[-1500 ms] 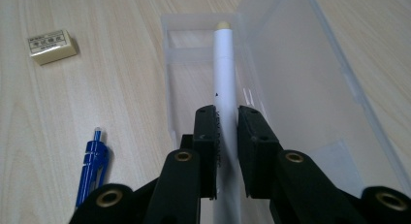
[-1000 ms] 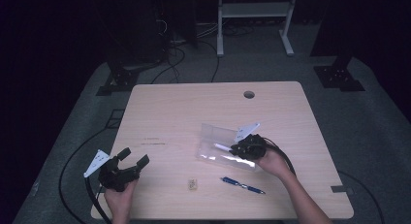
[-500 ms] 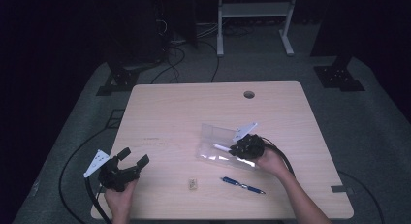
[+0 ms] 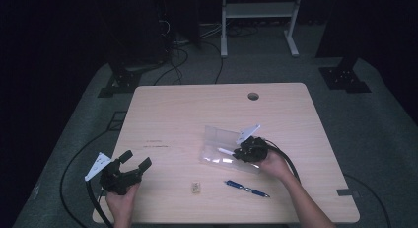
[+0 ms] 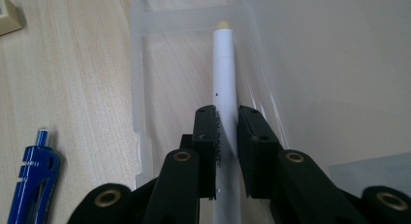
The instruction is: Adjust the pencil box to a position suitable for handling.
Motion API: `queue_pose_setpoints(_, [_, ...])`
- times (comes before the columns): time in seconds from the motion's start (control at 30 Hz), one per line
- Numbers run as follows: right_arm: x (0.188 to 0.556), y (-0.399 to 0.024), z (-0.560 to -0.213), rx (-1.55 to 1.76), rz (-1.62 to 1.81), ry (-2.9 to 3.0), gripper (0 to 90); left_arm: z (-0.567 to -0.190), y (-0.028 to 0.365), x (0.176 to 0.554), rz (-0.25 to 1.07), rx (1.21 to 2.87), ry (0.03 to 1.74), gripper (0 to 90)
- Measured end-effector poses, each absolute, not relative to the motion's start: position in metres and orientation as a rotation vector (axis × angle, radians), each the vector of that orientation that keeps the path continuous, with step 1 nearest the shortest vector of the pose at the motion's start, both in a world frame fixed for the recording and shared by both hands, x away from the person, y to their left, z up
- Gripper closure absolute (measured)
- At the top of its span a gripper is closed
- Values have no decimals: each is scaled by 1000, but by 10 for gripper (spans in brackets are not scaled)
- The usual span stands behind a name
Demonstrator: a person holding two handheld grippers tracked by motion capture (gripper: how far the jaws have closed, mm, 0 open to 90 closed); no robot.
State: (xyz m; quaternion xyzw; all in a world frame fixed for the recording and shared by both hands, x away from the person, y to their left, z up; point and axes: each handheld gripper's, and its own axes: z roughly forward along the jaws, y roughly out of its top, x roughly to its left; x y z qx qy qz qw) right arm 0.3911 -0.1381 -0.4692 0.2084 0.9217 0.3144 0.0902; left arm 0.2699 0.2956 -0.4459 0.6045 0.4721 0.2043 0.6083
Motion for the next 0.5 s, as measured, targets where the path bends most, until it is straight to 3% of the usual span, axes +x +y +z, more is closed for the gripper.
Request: queue_pose_setpoints(0.5, [392,-137,-476,630,933,2752,742,-446,296,270,473,1396,1090,11])
